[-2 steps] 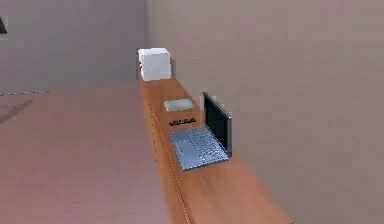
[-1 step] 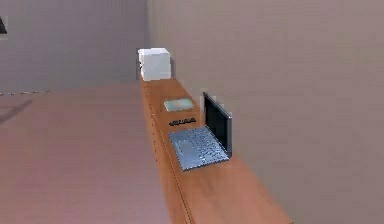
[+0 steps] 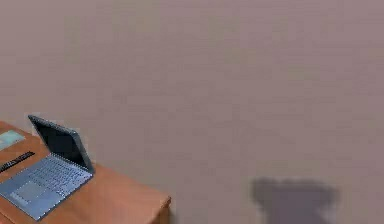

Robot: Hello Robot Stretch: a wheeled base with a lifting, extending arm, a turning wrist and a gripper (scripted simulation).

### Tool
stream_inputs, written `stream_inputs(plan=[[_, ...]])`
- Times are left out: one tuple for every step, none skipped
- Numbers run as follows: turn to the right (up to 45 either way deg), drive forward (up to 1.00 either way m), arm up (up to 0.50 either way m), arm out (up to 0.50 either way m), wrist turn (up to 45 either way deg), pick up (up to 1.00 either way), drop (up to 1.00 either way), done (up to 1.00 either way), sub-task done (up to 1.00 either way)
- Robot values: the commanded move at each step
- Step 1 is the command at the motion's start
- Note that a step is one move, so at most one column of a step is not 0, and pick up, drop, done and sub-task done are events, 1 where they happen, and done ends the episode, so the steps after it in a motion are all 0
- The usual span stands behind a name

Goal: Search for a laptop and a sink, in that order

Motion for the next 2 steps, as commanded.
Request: stream_inputs(plan=[[45.0, 0.0, 0.0, 0.0, 0.0, 0.0, 0.0, 0.0, 0.0], [45.0, 0.0, 0.0, 0.0, 0.0, 0.0, 0.0, 0.0, 0.0]])
